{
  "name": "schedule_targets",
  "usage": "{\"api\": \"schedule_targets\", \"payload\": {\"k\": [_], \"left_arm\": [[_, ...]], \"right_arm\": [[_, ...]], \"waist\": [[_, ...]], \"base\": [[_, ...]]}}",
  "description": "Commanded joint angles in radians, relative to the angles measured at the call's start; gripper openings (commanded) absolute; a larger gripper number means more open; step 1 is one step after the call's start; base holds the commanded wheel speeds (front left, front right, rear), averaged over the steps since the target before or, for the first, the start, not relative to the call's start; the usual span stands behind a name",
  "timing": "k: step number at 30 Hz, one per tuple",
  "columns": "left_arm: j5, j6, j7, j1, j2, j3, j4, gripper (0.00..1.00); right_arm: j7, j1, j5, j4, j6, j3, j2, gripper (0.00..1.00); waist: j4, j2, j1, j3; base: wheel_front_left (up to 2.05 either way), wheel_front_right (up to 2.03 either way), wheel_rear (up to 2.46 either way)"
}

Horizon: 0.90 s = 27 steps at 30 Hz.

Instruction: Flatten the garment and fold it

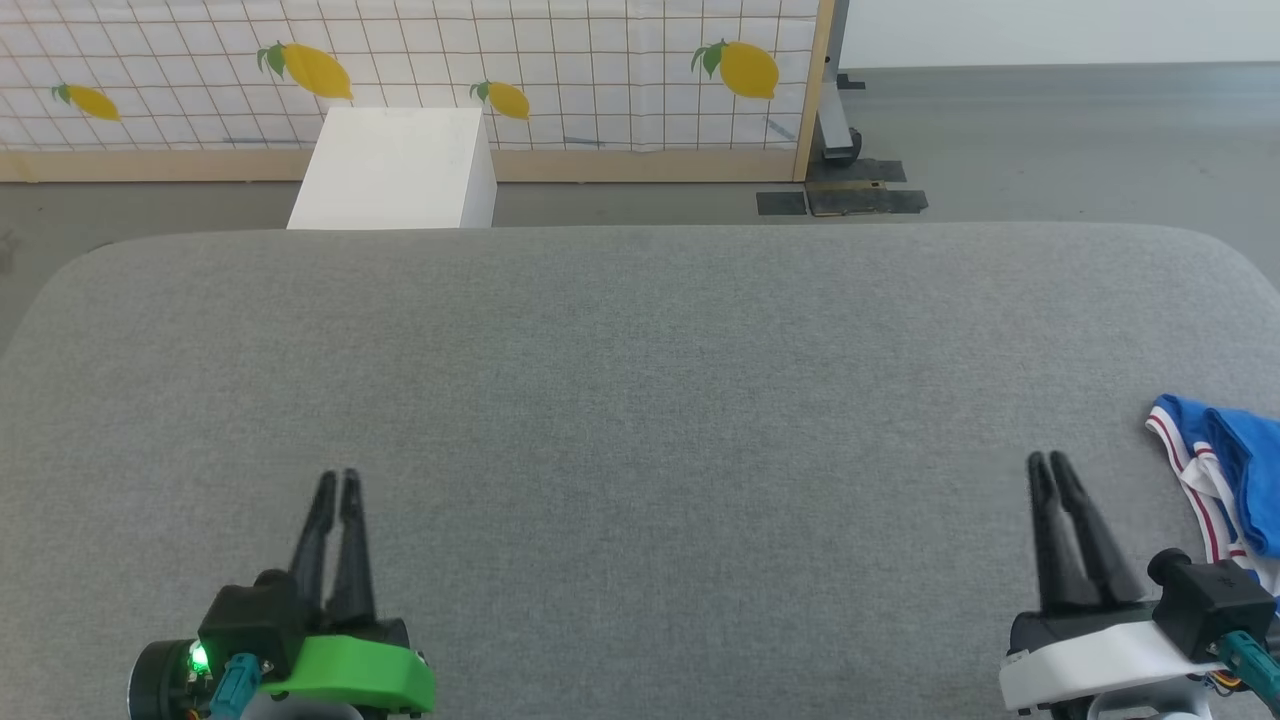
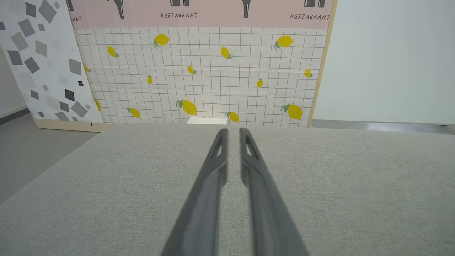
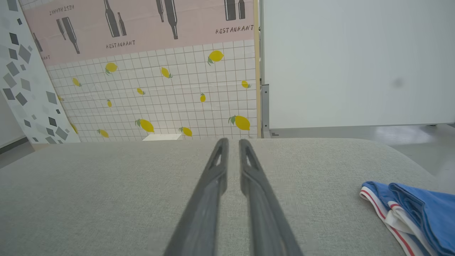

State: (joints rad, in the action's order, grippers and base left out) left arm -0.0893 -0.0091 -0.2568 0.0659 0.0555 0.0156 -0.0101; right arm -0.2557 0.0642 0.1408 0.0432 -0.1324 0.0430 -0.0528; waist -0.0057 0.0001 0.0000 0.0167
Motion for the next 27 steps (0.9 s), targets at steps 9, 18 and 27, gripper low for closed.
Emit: {"api": "schedule_targets", "payload": {"k": [9, 18, 27], "left_arm": [[0.009, 0.001, 0.025, -0.006, -0.001, -0.002, 0.001, 0.00], [0.015, 0.002, 0.043, -0.011, -0.001, -0.003, 0.002, 0.00], [0.021, 0.002, 0.061, -0.016, -0.001, -0.004, 0.002, 0.00]], "right_arm": [[0.025, -0.006, -0.014, -0.004, 0.000, -0.004, 0.000, 0.00], [0.043, -0.011, -0.024, -0.007, 0.000, -0.007, 0.000, 0.00], [0.061, -0.015, -0.034, -0.010, 0.000, -0.010, 0.001, 0.00]], "waist": [[0.001, -0.0001, 0.0000, -0.002], [0.001, -0.0001, 0.0000, -0.003], [0.001, -0.0001, 0.0000, -0.004]], "base": [[0.00, 0.00, 0.00], [0.00, 0.00, 0.00], [0.00, 0.00, 0.00]]}}
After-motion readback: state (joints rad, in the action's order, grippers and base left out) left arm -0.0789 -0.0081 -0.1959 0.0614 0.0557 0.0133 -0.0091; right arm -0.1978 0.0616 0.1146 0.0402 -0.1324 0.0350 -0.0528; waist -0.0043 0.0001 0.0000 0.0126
